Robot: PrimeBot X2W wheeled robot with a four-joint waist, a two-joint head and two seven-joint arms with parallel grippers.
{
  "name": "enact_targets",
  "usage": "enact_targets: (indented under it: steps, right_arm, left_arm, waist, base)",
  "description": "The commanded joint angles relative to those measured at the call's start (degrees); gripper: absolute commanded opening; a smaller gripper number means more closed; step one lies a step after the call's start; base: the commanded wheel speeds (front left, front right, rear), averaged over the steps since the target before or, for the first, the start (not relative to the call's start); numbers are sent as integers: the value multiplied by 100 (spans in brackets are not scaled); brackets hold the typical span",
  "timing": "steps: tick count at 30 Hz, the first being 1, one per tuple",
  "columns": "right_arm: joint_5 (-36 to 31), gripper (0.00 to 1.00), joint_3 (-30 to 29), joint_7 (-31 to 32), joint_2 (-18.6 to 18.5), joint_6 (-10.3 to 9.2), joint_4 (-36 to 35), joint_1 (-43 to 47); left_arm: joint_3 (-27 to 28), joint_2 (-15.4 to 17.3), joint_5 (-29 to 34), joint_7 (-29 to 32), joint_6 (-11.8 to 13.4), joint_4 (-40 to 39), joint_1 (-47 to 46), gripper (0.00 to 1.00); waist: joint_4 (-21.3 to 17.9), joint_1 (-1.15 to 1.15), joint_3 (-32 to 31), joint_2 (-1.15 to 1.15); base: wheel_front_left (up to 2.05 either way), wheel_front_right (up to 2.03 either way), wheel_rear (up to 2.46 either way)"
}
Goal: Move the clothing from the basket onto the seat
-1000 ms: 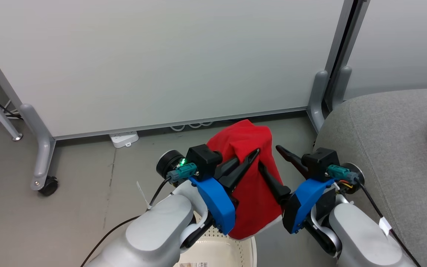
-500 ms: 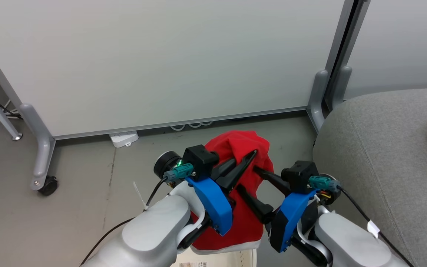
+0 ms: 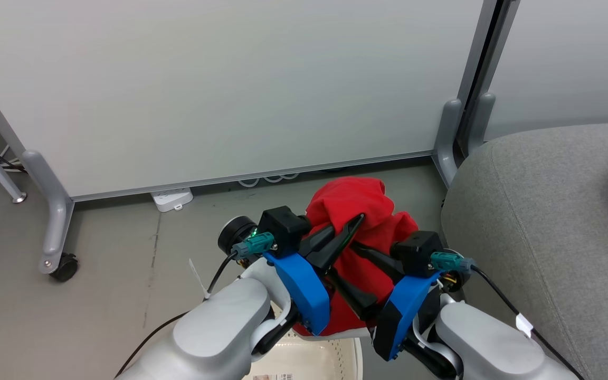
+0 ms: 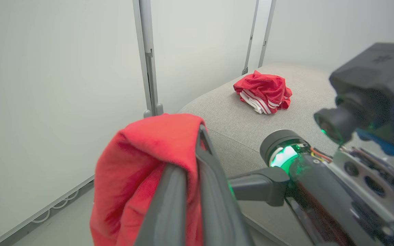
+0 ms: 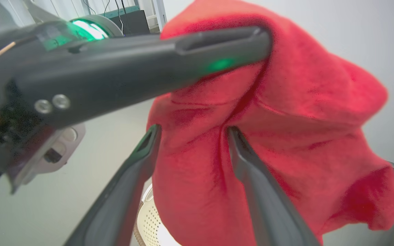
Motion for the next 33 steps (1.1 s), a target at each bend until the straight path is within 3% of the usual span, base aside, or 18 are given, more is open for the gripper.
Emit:
enact_targets:
  steps: [1, 11, 12, 13, 15, 16, 33]
  right_arm:
    - [-9, 100, -28, -64, 65, -4, 102, -141]
    - [-258, 100, -213, -309, 587, -4, 915, -364]
    - [-293, 92, -216, -314, 639, -4, 987, -379]
    - [-311, 55, -220, -320, 682, -4, 1058, -391]
    - [-361, 14, -224, -339, 744, -4, 1171, -423]
    - [-370, 0, -222, -355, 771, -4, 1216, -438]
    - [-336, 0, -133, -489, 835, -4, 1496, -508]
  left_arm:
    - [-14, -9, -6, -17, -27, 7, 1, 0]
    - [-95, -39, -52, -17, -27, -33, -12, 0]
    - [-103, -41, -61, -17, -27, -35, -17, 0]
    - [-109, -42, -70, -17, -27, -36, -21, 0]
    - [-118, -45, -89, -17, -27, -33, -28, 0]
    - [-122, -47, -97, -17, -27, -30, -32, 0]
    - [-78, 4, -60, -17, -27, -31, 12, 0]
  waist:
    - [-5, 0, -4, 0]
    - [-5, 0, -22, 0]
    - [0, 0, -20, 0]
    - [5, 0, -20, 0]
    - [15, 0, -21, 0]
    - [19, 0, -21, 0]
    - [-21, 0, -31, 0]
  base:
    - [0, 0, 0]
    - [0, 0, 0]
    - [0, 0, 0]
    - [0, 0, 0]
    - [0, 0, 0]
    - [0, 0, 0]
    - [0, 0, 0]
